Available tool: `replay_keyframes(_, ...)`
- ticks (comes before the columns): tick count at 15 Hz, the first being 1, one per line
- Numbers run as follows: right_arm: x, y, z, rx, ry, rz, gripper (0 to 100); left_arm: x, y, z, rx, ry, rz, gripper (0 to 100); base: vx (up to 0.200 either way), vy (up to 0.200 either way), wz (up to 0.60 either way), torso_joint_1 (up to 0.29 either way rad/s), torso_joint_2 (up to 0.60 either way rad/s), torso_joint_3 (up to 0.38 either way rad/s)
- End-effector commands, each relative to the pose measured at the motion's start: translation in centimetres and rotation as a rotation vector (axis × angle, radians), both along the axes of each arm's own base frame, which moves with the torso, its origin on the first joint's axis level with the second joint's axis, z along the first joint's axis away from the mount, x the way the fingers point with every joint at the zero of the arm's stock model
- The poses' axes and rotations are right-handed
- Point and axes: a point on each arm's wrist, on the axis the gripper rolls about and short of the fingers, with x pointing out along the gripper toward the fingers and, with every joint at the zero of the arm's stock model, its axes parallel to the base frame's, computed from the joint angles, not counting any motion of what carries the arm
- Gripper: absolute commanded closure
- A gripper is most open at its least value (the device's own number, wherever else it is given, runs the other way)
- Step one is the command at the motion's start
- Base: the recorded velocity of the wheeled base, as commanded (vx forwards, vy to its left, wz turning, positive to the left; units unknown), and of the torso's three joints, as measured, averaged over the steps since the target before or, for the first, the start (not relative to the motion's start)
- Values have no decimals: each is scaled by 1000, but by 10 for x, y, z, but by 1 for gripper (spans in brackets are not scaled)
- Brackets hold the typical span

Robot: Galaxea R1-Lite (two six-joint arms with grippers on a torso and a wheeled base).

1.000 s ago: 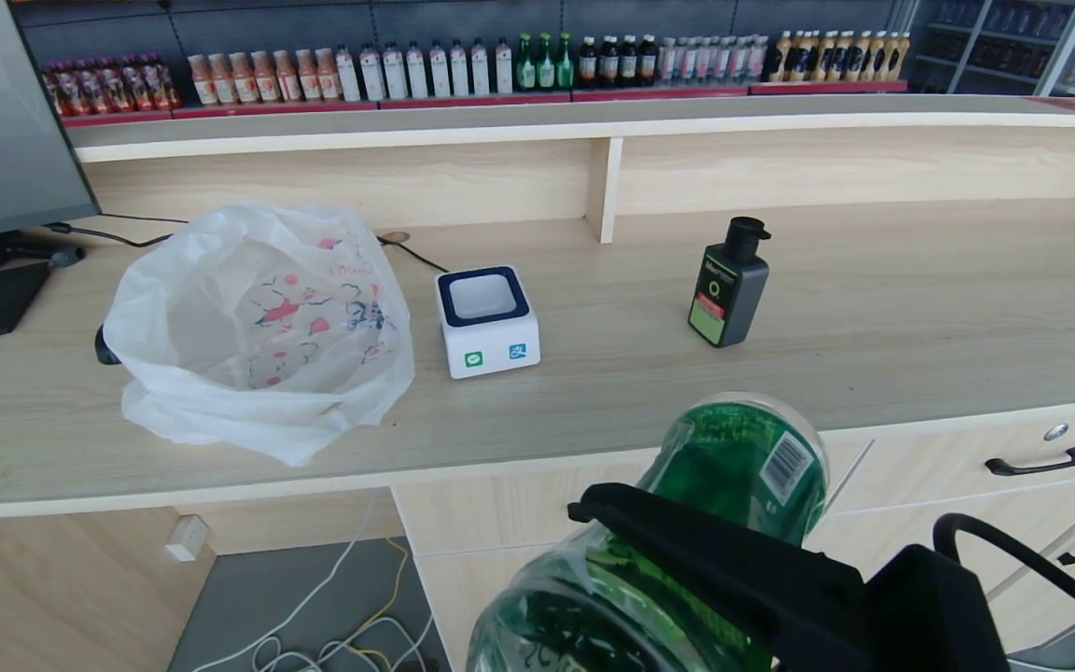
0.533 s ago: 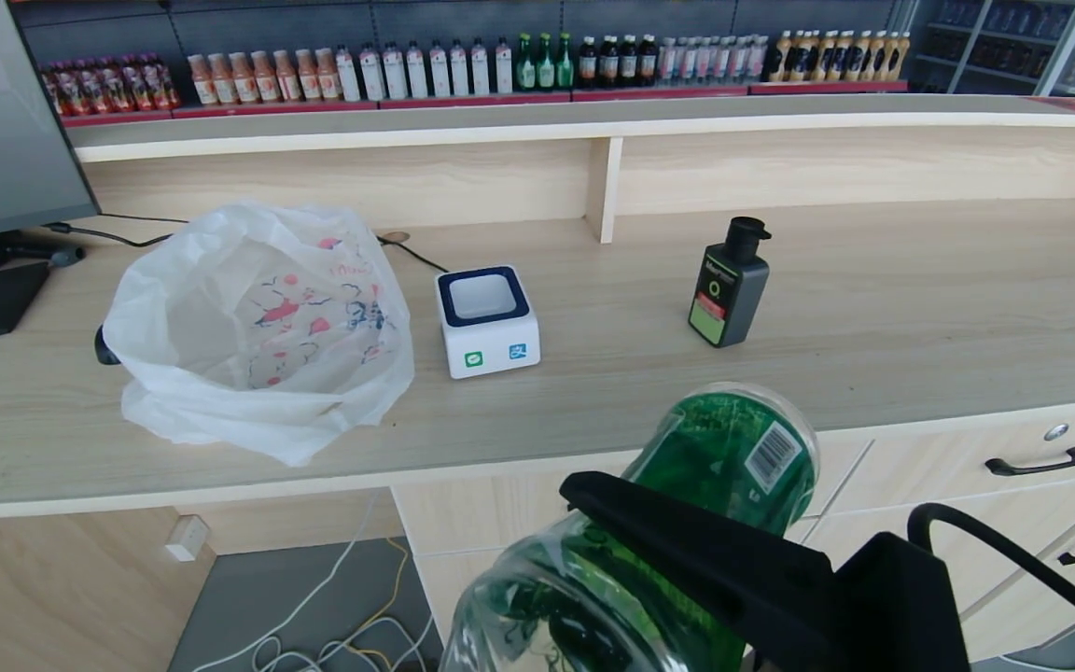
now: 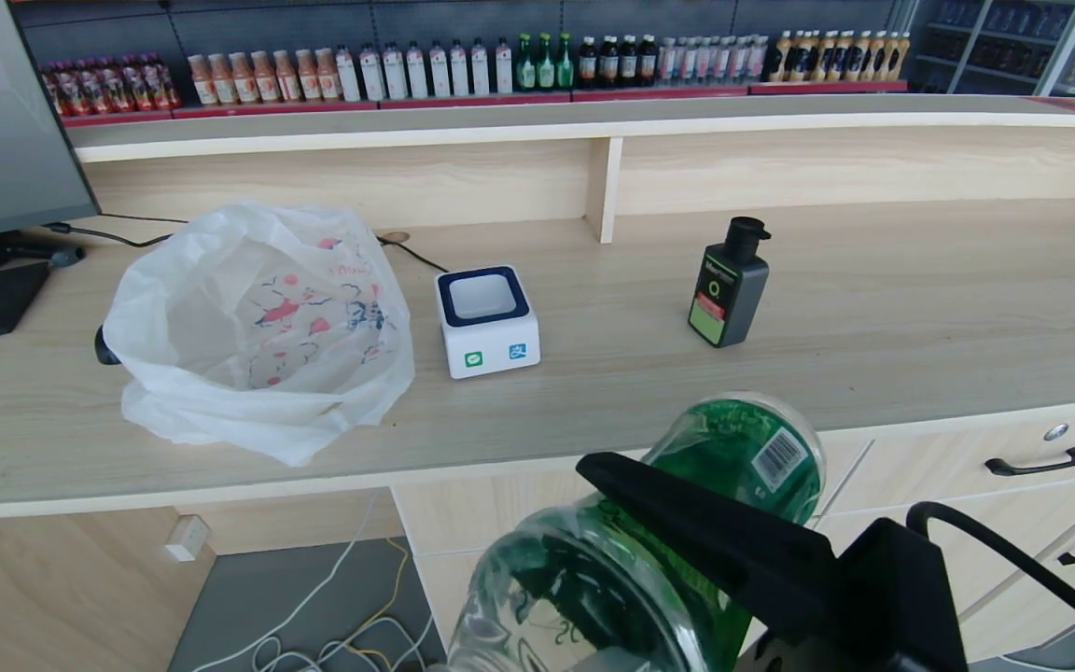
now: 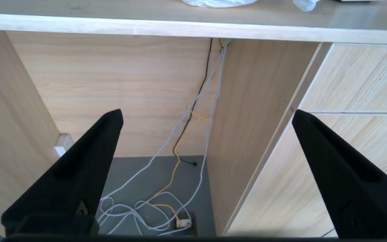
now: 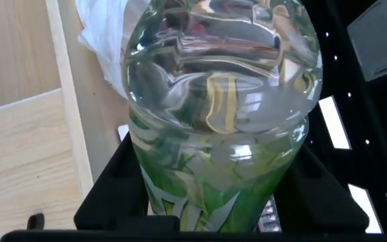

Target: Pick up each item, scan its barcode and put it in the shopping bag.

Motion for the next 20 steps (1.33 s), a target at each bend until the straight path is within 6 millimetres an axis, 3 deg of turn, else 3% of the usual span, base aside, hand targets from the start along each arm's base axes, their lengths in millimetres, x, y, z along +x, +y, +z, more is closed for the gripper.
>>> replay_keyframes(1, 1, 0, -1, 35, 54, -24, 100, 0, 0, 0, -1, 0, 0, 0, 0, 0, 0, 0, 0, 0)
replay_keyframes(6, 2, 2, 8, 237, 247, 6, 100, 0, 0, 0, -1, 0, 0, 0, 0, 0, 0, 0, 0, 0)
replay_keyframes(9, 15, -5, 11, 425, 433, 32, 100, 0, 0, 0, -1, 0, 0, 0, 0, 0, 0, 0, 0, 0)
replay_keyframes(14, 48, -47, -4, 616, 645, 5, 100, 0, 0, 0, -1, 0, 0, 0, 0, 0, 0, 0, 0, 0)
replay_keyframes(18, 91, -86, 10, 758, 708, 95, 100, 0, 0, 0, -1, 0, 1, 0, 0, 0, 0, 0, 0, 0)
replay_keyframes(20, 128, -121, 14, 791, 725, 98, 100, 0, 0, 0, -1, 0, 0, 0, 0, 0, 0, 0, 0, 0)
